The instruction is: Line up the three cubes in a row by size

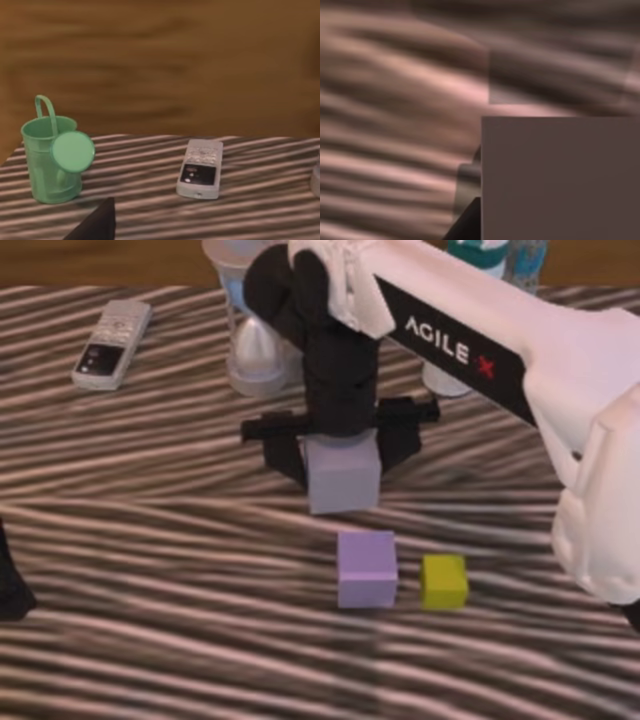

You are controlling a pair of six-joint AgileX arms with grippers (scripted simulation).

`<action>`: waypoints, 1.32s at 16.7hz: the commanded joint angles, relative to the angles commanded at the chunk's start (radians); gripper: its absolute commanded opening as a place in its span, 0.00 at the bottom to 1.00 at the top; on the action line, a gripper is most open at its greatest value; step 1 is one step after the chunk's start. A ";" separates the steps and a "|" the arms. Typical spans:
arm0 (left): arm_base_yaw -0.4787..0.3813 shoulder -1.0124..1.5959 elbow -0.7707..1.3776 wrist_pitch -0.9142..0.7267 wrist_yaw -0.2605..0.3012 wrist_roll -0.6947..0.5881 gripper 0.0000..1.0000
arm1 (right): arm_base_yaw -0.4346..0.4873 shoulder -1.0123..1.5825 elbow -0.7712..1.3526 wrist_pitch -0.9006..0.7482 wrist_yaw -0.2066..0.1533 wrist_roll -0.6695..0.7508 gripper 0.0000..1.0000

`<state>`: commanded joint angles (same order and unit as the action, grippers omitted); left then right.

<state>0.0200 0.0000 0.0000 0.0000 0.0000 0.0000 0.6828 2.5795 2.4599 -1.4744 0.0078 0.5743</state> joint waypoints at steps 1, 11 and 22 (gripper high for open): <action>0.000 0.000 0.000 0.000 0.000 0.000 1.00 | 0.044 0.009 0.021 -0.015 0.000 0.080 0.00; 0.000 0.000 0.000 0.000 0.000 0.000 1.00 | 0.222 0.017 0.101 -0.055 0.007 0.345 0.00; 0.000 0.000 0.000 0.000 0.000 0.000 1.00 | 0.223 -0.007 -0.208 0.229 0.006 0.347 0.00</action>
<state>0.0200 0.0000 0.0000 0.0000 0.0000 0.0000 0.9062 2.5723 2.2523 -1.2450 0.0140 0.9214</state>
